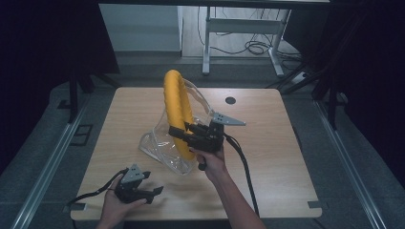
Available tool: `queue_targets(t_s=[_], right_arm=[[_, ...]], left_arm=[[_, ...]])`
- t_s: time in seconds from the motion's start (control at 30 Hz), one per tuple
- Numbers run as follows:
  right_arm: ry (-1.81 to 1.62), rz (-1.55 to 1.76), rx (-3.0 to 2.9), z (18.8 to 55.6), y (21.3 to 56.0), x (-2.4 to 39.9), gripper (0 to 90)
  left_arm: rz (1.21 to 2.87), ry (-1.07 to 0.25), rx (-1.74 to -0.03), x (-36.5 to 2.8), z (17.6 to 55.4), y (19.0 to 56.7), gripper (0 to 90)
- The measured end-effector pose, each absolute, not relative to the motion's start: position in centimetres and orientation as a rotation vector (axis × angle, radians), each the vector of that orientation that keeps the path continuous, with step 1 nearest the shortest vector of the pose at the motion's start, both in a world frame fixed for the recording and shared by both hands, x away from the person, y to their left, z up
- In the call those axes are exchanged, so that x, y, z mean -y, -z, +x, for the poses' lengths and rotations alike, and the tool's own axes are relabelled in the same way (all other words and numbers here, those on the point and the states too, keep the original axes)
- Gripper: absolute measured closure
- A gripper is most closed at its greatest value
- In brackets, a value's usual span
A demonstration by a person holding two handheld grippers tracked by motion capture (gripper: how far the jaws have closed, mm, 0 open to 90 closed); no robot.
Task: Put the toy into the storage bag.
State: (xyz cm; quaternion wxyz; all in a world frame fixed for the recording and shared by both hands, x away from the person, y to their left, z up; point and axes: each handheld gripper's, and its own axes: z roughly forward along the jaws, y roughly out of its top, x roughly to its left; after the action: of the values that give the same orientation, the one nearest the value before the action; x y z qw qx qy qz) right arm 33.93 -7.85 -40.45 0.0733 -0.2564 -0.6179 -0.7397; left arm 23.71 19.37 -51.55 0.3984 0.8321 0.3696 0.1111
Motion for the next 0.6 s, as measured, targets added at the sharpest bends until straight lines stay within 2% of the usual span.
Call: queue_targets(t_s=[0.2, 0.6], right_arm=[[2.185, -0.824, 1.86, 34.6, 42.0, 8.1, 50.2], [2.181, -0.858, 2.016, 34.4, 41.9, 8.1, 46.9]], left_arm=[[2.11, -0.282, -0.934, -19.4, 23.7, 51.6, 22.9], [2.111, -0.278, -0.935, -19.3, 23.7, 51.6, 22.8]])
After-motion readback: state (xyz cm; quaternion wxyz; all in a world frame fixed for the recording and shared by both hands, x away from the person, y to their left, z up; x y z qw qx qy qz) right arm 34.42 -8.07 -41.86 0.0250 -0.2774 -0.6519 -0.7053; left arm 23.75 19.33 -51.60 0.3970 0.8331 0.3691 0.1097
